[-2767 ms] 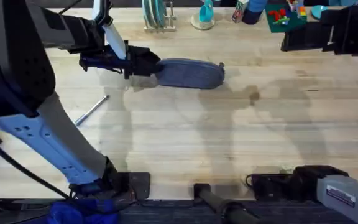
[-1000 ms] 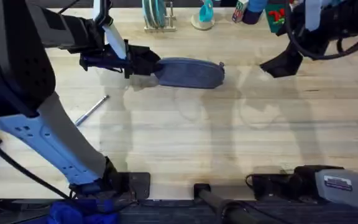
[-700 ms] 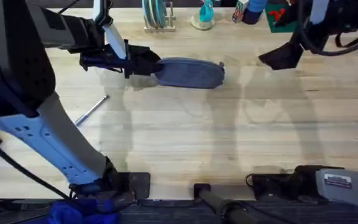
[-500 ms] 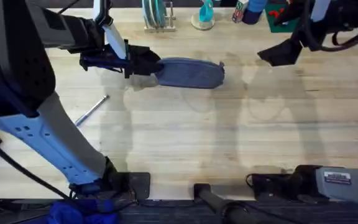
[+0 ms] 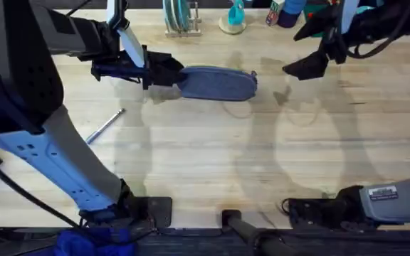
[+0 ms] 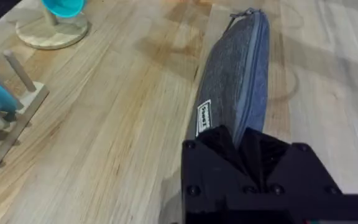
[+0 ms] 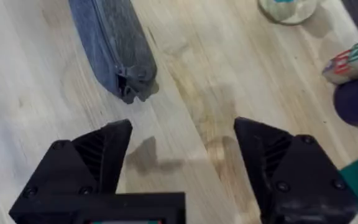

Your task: Unzip the bag, pick up the pens from the table one at a time and place them inside, then zip the bag closed.

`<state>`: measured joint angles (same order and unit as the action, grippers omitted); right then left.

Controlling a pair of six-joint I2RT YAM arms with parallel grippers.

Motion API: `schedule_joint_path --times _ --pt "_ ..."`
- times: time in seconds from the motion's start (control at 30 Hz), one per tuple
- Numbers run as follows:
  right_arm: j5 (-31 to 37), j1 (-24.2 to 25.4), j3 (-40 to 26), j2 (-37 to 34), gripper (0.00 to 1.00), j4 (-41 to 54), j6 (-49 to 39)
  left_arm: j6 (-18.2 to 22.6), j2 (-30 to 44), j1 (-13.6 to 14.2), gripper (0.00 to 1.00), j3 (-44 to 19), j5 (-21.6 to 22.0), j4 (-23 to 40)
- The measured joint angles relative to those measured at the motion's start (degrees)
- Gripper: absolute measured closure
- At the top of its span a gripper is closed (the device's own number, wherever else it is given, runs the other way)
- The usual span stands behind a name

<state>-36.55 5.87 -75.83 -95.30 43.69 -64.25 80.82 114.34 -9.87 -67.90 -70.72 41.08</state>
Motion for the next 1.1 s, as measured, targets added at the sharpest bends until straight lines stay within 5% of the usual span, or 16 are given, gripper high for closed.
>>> schedule_joint_path --times 1.1 --pt "-16.49 0.04 -0.31 -6.35 0.004 1.75 -7.81 0.00 0.00 0.00 0.961 0.00 0.01 0.00"
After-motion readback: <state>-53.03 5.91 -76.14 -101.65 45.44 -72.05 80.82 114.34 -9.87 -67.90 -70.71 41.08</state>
